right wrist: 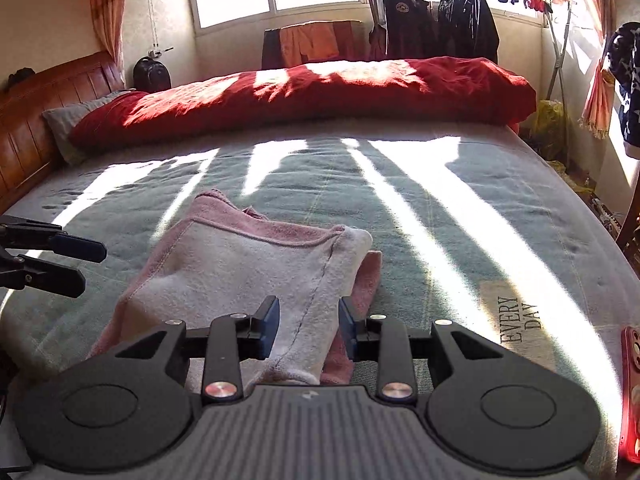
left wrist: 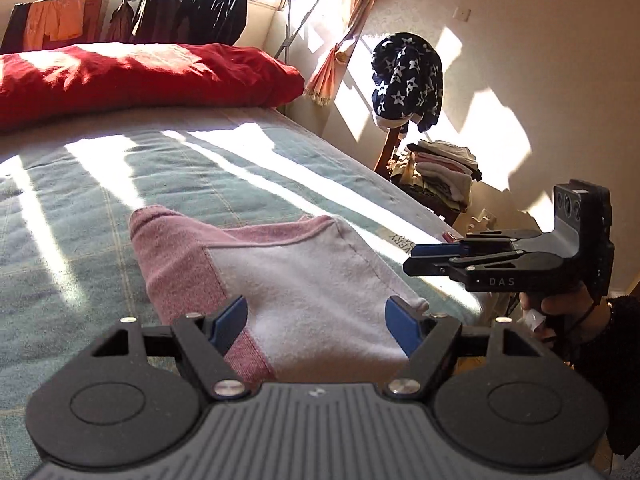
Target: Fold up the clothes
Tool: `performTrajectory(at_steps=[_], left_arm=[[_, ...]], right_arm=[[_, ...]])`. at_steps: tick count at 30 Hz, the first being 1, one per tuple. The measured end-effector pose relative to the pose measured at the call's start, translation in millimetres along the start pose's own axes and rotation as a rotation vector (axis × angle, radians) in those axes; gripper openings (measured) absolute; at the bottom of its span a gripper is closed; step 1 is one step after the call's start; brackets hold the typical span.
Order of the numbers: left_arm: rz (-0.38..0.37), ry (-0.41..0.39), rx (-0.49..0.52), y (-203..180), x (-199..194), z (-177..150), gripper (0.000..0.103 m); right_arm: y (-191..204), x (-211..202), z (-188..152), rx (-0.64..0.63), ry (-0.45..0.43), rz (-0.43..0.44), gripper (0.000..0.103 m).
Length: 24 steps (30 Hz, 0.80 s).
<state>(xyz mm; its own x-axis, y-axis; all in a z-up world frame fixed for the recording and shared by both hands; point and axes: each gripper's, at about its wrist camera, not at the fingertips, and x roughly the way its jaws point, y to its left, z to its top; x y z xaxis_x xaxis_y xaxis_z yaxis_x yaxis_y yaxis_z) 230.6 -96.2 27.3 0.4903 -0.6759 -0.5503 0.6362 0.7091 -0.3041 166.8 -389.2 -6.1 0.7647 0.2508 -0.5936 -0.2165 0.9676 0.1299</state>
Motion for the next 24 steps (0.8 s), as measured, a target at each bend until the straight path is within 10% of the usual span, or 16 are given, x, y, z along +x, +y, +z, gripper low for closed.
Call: performTrajectory(at_steps=[12,24], left_arm=[[0.029,0.101,-0.044,63,127,17,0.076],[0.022,0.033,-0.088,63,77,18,0.078]], right_arm=[[-29,56,16,0.051,0.039,0.038,0.037],[-47,93,65,0.019,0.051,0.201,0.044]])
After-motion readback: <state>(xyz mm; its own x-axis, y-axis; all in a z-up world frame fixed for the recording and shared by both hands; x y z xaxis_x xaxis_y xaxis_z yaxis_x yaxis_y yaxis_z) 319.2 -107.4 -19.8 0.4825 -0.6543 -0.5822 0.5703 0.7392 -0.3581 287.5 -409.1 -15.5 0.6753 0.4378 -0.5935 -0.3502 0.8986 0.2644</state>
